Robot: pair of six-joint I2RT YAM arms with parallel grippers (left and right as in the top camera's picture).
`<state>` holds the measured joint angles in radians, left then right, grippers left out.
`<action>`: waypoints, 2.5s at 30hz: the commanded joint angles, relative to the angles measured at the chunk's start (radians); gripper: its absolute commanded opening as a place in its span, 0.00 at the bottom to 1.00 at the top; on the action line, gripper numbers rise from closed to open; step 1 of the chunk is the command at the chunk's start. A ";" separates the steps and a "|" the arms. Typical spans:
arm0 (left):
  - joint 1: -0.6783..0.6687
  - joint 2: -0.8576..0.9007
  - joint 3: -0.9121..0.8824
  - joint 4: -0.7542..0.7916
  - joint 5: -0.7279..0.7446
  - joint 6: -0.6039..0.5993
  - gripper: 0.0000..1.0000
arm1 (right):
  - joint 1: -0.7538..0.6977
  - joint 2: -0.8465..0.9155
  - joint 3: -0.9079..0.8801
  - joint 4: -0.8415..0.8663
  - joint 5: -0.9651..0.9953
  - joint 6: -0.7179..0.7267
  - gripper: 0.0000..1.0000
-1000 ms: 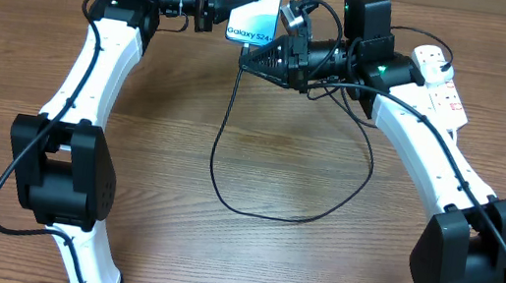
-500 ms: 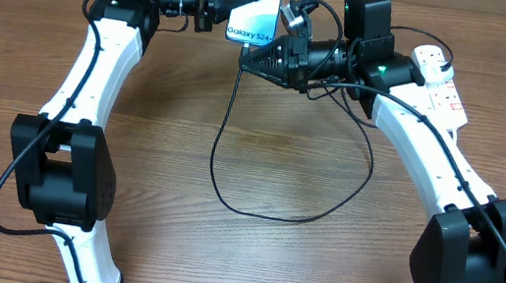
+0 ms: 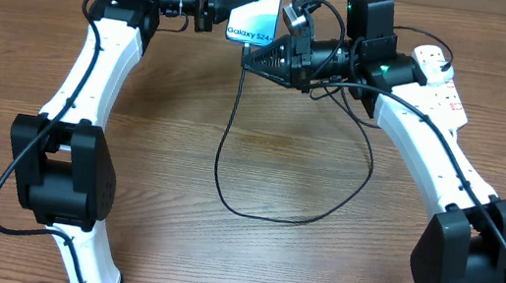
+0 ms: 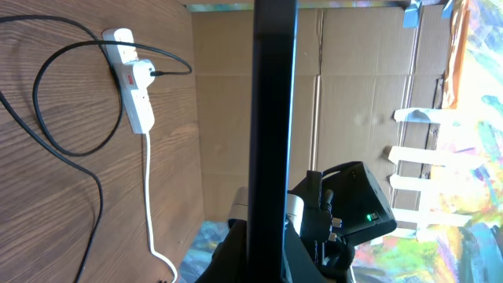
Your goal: Plug charger to phone and switch on socket
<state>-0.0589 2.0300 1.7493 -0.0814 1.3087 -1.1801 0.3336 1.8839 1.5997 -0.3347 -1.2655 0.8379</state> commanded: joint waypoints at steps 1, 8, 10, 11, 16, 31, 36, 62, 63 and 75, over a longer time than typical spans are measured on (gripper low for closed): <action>-0.004 -0.004 0.031 0.004 0.103 -0.013 0.04 | -0.028 -0.023 0.017 0.007 0.057 -0.009 0.04; -0.005 -0.004 0.031 0.004 0.101 -0.013 0.04 | -0.020 -0.023 0.017 0.008 0.107 0.000 0.04; -0.005 -0.004 0.031 0.004 0.100 -0.013 0.04 | -0.014 -0.023 0.017 0.008 0.122 0.000 0.04; -0.005 -0.004 0.031 0.004 0.098 -0.013 0.05 | -0.013 -0.023 0.017 0.008 0.130 0.000 0.04; -0.005 -0.004 0.031 0.004 0.099 -0.013 0.04 | -0.007 -0.023 0.017 0.008 0.171 0.000 0.04; -0.005 -0.004 0.031 0.005 0.105 -0.012 0.04 | -0.008 -0.023 0.017 0.008 0.187 0.000 0.04; 0.000 -0.004 0.031 0.004 0.074 -0.010 0.04 | -0.008 -0.023 0.017 0.008 0.102 0.000 0.04; 0.023 -0.004 0.031 0.003 0.049 -0.013 0.04 | -0.007 -0.023 0.017 -0.051 -0.071 -0.010 0.04; 0.020 -0.004 0.031 0.003 0.049 -0.013 0.04 | -0.007 -0.023 0.017 -0.047 -0.071 -0.007 0.04; 0.004 -0.004 0.031 0.004 0.048 -0.032 0.04 | 0.019 -0.023 0.017 -0.033 -0.013 -0.009 0.04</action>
<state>-0.0441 2.0315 1.7496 -0.0826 1.3243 -1.1892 0.3393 1.8824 1.5997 -0.3752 -1.3045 0.8368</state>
